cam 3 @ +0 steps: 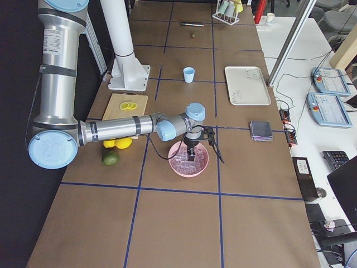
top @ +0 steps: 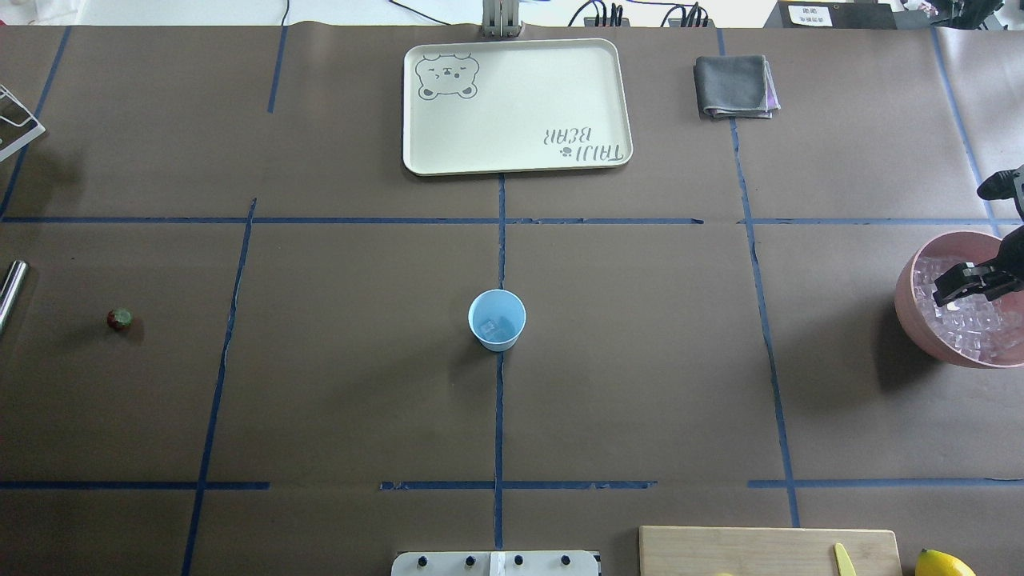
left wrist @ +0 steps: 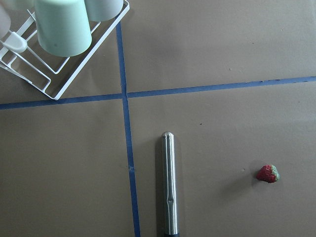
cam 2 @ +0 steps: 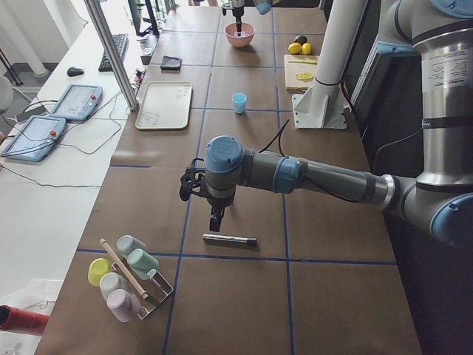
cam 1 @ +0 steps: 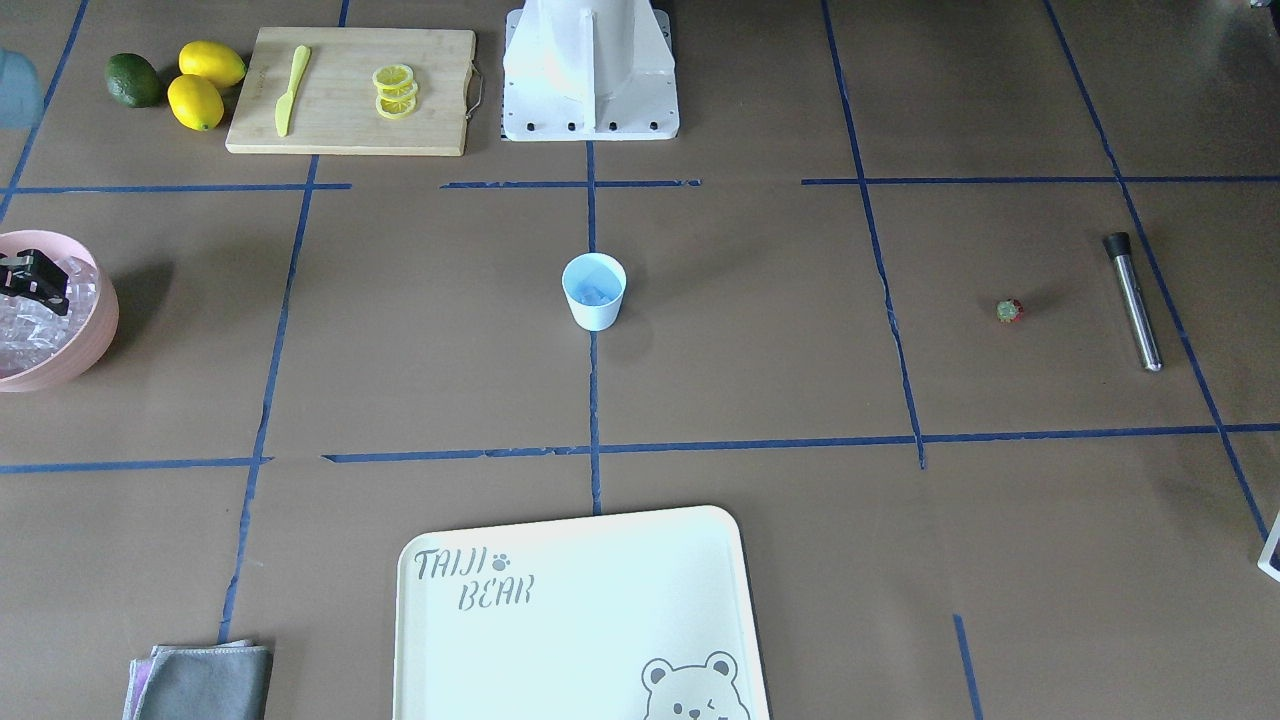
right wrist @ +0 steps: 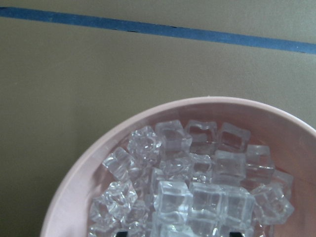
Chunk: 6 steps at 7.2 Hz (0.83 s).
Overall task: Mash ice and strawberries in cup
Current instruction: 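Lower the right gripper into the bowl, grasp an ice cube, lift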
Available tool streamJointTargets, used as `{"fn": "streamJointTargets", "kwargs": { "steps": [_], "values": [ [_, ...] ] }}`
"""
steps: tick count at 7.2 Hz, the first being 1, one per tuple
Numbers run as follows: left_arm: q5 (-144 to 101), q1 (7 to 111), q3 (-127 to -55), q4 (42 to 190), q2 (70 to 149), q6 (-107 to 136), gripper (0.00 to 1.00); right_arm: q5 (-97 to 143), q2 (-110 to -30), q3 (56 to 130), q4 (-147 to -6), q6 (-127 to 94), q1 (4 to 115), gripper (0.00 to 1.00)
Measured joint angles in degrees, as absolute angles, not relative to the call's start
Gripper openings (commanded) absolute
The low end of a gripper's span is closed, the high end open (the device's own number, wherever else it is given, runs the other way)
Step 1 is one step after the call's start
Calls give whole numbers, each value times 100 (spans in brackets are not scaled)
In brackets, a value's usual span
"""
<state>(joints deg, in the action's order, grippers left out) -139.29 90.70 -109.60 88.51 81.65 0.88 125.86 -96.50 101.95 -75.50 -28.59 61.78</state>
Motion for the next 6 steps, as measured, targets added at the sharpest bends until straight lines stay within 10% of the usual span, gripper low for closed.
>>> {"fn": "streamJointTargets", "kwargs": {
  "steps": [4,6],
  "values": [
    [-13928,9070,-10966,8851,8165,88,100,12586,-9661,10152,-7550,-2842,6102,61],
    [-13927,9070,-10977,8851,8165,88,100,12586,-9672,10145,-7548,-2837,6101,20]
  ]
}}
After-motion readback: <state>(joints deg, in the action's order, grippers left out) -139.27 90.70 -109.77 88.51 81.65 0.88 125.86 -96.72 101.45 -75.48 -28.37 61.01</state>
